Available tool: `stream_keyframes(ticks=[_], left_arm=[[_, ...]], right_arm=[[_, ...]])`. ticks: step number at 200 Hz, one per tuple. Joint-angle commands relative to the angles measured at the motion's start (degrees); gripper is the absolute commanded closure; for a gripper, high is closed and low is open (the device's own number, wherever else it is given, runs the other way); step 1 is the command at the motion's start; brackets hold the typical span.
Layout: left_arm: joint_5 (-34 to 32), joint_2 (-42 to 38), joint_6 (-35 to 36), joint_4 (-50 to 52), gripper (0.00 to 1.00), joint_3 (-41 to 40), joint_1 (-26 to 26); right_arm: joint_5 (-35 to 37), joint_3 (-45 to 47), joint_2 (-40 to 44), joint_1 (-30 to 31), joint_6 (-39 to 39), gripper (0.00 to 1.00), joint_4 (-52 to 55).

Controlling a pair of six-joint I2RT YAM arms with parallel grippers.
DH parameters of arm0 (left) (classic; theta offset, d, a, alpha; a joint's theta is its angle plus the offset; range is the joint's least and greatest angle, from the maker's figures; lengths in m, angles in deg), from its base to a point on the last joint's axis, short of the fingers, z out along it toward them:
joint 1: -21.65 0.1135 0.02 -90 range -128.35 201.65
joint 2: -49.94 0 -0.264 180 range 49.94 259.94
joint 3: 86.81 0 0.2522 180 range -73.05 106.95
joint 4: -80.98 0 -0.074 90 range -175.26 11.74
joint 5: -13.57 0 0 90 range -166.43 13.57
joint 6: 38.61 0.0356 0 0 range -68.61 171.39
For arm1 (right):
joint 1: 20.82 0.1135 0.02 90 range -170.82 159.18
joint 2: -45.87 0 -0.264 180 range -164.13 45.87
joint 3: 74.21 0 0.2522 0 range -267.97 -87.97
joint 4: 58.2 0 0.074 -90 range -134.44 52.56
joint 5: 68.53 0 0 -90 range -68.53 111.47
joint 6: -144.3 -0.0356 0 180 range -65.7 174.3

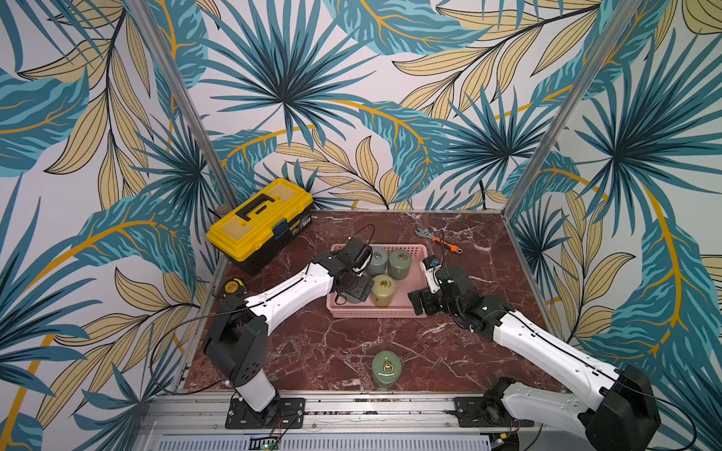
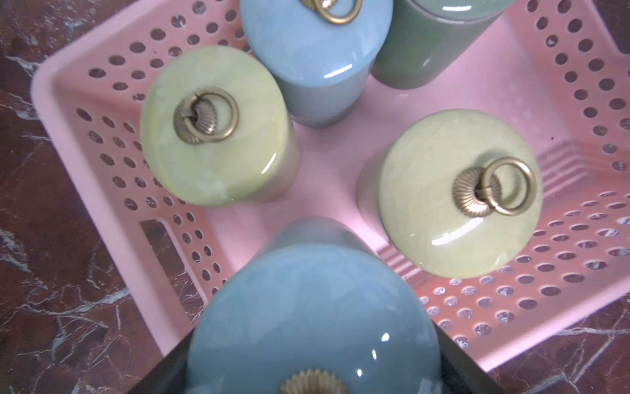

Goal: Take the tea canister out of the basket
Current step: Pick up the tea canister from the basket, then place the tea canister at the center of the board.

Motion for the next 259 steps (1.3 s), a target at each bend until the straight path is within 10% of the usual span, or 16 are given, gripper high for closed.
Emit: stream_keyframes(ticks=[1, 259], left_arm=[[-1.0, -3.9, 0.1, -0.2, 0.47, 4.5, -0.1], [-3.2, -21.9, -7.3, 9.0, 0.52, -3.5, -7.7]], right_arm=[[0.3, 1.0, 0.0, -0.1, 0.5, 0.01, -0.7], [1.3, 1.5, 0.5, -0.1, 0.4, 0.01, -1.1]])
